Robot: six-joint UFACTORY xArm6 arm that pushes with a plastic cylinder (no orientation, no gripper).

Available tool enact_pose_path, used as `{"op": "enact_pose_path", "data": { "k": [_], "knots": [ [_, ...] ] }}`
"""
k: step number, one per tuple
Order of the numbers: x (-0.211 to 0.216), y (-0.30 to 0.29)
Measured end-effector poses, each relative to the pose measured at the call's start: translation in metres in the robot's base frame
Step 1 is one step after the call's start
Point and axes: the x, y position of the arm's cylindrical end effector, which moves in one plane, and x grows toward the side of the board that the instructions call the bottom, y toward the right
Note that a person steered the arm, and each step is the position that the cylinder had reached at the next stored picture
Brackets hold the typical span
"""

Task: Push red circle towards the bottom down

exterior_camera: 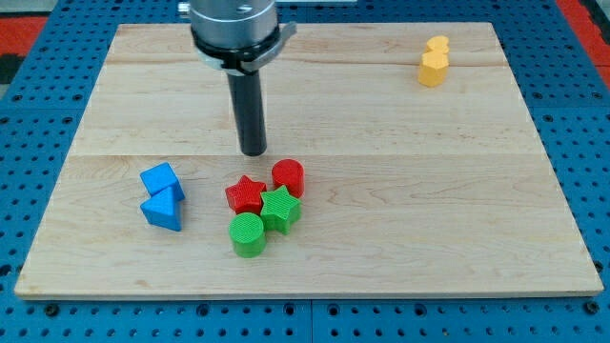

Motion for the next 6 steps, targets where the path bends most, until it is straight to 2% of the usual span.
{"op": "enact_pose_path", "data": {
  "k": [4, 6],
  "knots": [
    [0.059, 0.05],
    [0.059, 0.131]
  ]
}}
